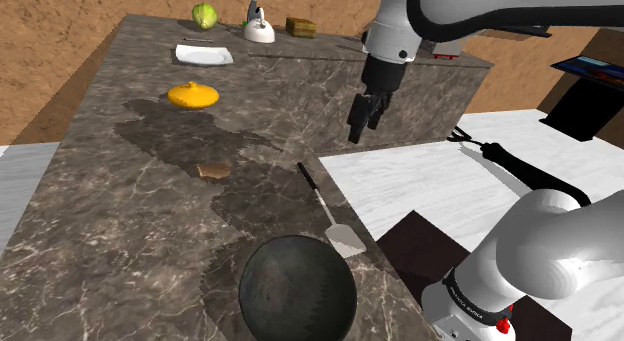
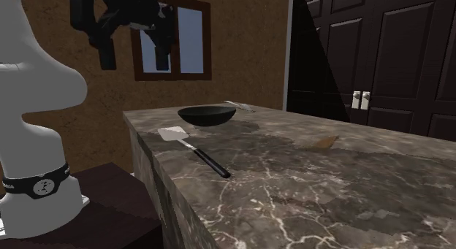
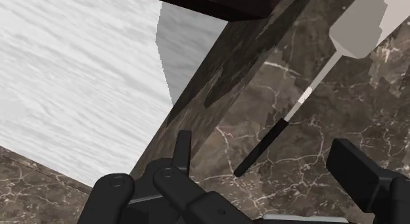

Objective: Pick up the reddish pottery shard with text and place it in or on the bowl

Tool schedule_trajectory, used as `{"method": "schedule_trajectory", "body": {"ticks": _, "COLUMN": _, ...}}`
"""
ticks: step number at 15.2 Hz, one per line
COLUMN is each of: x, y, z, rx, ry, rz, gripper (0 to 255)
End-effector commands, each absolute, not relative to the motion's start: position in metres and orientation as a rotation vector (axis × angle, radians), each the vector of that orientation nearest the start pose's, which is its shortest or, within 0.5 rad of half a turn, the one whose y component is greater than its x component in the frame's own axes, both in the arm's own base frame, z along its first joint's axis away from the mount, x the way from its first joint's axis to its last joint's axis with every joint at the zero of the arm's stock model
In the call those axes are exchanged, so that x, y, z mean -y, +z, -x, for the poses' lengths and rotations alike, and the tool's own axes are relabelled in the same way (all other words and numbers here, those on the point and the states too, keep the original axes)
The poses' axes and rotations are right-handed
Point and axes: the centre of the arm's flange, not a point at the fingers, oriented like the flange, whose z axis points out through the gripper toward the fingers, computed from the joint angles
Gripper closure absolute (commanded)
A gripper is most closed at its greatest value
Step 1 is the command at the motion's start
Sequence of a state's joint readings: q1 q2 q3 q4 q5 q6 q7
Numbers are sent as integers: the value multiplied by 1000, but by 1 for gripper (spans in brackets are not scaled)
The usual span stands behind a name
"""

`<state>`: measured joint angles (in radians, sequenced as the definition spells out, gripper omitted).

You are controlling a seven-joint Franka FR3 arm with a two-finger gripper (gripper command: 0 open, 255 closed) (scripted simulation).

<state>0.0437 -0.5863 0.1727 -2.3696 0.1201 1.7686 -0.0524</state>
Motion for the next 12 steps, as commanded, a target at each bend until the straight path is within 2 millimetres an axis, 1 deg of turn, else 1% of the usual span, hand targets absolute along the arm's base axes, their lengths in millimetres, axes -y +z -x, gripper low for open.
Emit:
{"method": "schedule_trajectory", "body": {"ticks": 1, "x": -117, "y": 522, "z": -377, "rx": 333, "ry": 22, "rz": 3098, "gripper": 0}}
{"method": "schedule_trajectory", "body": {"ticks": 12, "x": -225, "y": 476, "z": -454, "rx": 334, "ry": -31, "rz": 3079, "gripper": 0}}
